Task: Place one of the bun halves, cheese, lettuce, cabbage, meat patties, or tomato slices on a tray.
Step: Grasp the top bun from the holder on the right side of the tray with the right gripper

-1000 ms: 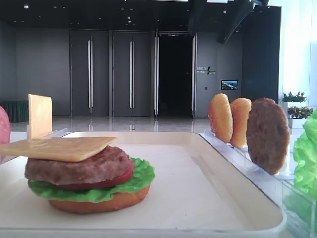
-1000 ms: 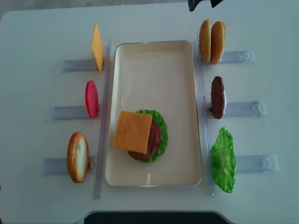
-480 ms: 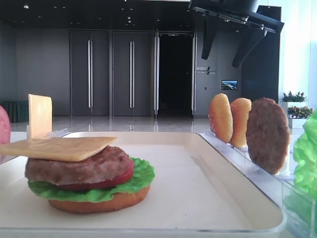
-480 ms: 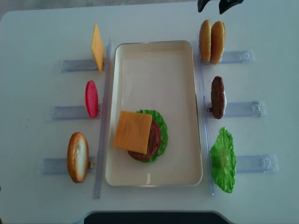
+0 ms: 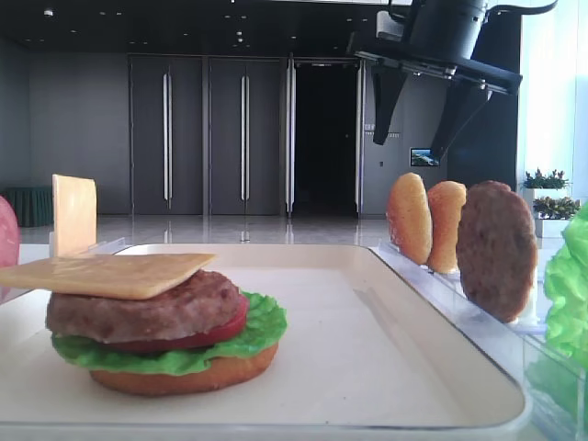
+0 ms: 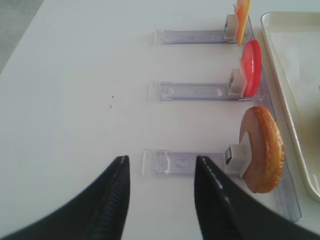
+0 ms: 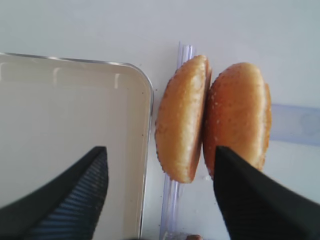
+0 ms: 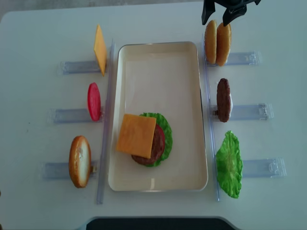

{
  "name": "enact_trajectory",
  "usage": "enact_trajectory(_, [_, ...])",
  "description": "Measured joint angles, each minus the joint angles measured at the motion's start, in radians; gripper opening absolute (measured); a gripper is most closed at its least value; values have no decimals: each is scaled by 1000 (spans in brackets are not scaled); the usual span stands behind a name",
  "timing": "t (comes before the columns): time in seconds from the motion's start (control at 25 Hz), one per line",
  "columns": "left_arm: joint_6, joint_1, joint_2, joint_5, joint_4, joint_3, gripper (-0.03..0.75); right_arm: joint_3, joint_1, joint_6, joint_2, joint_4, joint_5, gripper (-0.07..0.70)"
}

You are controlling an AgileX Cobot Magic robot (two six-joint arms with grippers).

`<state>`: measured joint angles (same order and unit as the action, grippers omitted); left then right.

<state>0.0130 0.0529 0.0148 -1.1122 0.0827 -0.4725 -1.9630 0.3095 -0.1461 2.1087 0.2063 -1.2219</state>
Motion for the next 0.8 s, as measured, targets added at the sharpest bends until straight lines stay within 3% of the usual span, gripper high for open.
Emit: enact_trajectory(0.8, [0, 0, 0, 0, 0, 0, 328, 0, 0, 0, 59, -3, 1, 438])
